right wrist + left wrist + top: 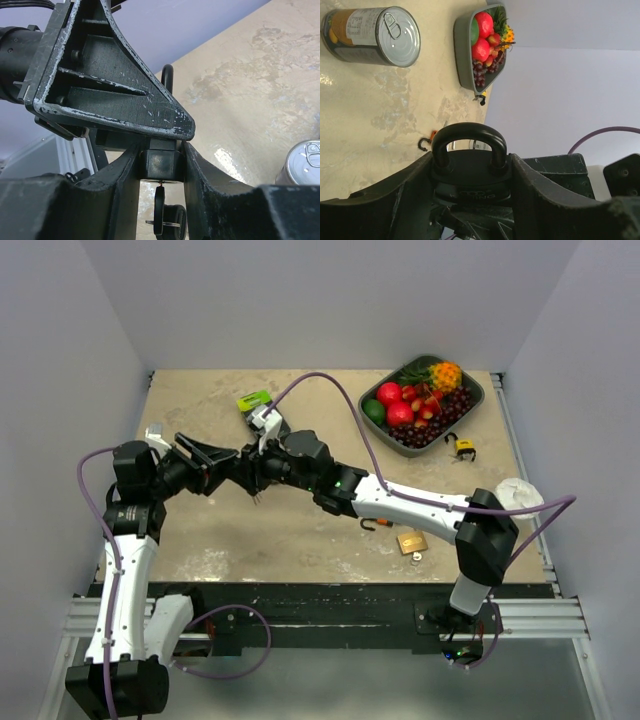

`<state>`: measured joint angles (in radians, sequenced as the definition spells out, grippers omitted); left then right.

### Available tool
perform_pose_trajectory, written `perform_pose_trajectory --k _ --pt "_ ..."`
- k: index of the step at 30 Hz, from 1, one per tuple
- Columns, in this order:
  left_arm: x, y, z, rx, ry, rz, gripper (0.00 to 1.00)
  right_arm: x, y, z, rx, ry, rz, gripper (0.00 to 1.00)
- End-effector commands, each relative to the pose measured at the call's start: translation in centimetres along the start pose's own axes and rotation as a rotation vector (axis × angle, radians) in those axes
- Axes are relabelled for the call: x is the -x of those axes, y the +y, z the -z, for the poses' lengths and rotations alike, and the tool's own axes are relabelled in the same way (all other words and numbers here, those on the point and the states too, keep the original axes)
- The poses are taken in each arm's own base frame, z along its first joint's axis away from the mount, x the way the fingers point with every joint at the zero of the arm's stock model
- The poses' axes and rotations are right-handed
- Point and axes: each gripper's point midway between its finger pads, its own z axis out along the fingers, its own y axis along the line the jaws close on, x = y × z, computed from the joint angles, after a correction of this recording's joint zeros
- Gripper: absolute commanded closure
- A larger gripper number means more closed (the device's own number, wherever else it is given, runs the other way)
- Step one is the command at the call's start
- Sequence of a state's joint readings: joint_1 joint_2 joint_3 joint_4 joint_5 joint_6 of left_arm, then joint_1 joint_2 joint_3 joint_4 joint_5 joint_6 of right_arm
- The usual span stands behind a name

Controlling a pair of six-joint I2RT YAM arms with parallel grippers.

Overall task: Lock with the key
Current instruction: Lock the lock.

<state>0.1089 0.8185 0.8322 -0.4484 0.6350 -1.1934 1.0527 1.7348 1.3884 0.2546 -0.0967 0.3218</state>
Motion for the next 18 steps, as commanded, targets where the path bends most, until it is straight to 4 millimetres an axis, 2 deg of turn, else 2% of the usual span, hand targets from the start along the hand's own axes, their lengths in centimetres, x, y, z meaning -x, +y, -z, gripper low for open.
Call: perform_pose_trajectory --k 1,3,4,5,6,7,8,9,12,18 --pt "-0.2 -0.7 0.2 -0.03 0.01 -0.024 1.0 6.6 3.3 0.9 0.101 -0.175 0.03 0.53" --pt "-0.1 -0.7 0.2 -0.026 0.008 -0.027 1.0 5.7 2.8 1.6 0.099 -0.13 0.06 0.43" --pt "0.0 -0.6 0.1 -0.02 0.003 -0.023 1.0 5.6 2.0 1.9 0.091 -0.12 0.067 0.37" --pt "0.0 -0.6 0.1 -0.021 0.003 -0.016 1.0 6.0 2.3 2.9 0.115 -0.117 0.075 0.36" --pt "0.1 -0.8 0.0 -0.025 0.004 -0.017 1.0 4.9 1.5 3.3 0.107 -0.084 0.084 0.36" --pt "0.2 -0.9 0.0 -0.027 0.003 -0.019 1.0 4.8 0.7 3.7 0.099 -0.077 0.094 0.36" --pt "0.3 -1.1 -0.1 -0.032 0.002 -0.025 1.0 5.3 0.8 4.5 0.109 -0.081 0.105 0.37" --pt "0.3 -1.0 -0.1 -0.032 0.006 -0.023 1.0 4.3 0.5 4.9 0.119 -0.053 0.127 0.39" --pt "0.3 -1.0 -0.1 -0.032 0.006 -0.03 1.0 3.5 0.8 5.8 0.157 -0.016 0.16 0.43" --pt "0.3 -0.9 -0.2 -0.028 0.006 -0.029 1.0 2.2 1.3 5.4 0.198 0.027 0.13 0.48"
